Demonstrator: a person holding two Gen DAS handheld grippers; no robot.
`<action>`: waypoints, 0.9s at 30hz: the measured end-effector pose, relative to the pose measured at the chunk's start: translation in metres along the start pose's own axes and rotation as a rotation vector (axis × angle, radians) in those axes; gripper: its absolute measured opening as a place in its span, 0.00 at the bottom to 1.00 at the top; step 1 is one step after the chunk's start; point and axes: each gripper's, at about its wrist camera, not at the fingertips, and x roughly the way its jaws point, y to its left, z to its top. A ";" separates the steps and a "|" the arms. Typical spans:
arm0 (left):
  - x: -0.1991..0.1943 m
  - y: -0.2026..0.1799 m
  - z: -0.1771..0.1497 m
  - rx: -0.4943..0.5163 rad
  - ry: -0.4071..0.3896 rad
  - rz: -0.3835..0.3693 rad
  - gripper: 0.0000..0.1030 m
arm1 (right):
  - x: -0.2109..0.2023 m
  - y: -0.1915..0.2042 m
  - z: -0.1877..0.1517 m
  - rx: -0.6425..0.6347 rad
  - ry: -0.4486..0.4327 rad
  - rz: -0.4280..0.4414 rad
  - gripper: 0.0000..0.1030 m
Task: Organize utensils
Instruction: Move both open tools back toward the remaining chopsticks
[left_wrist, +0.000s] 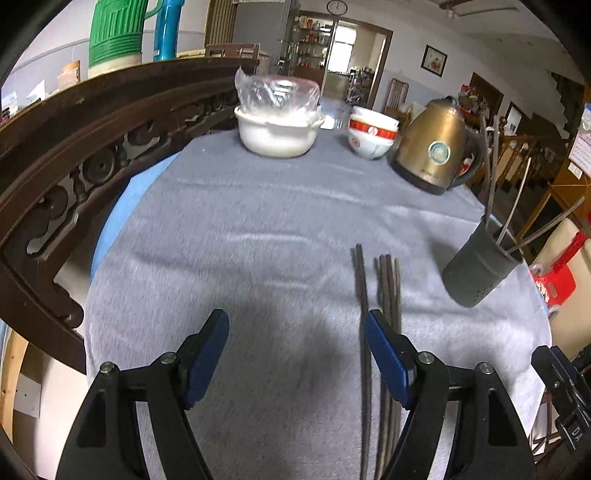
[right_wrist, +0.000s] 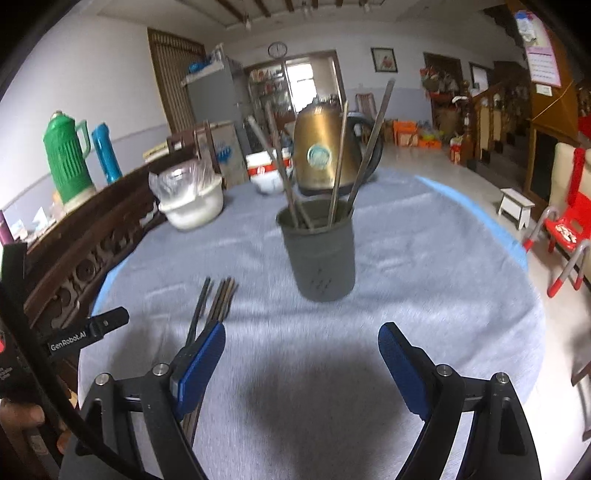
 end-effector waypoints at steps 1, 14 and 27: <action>0.003 0.001 -0.002 0.000 0.011 0.006 0.74 | 0.002 0.000 -0.002 -0.002 0.007 0.001 0.85; 0.043 0.024 -0.026 -0.024 0.143 0.085 0.74 | 0.041 0.001 -0.017 0.001 0.177 0.003 0.85; 0.052 0.016 -0.043 0.101 0.079 0.095 0.91 | 0.071 0.006 -0.036 -0.044 0.276 -0.115 0.85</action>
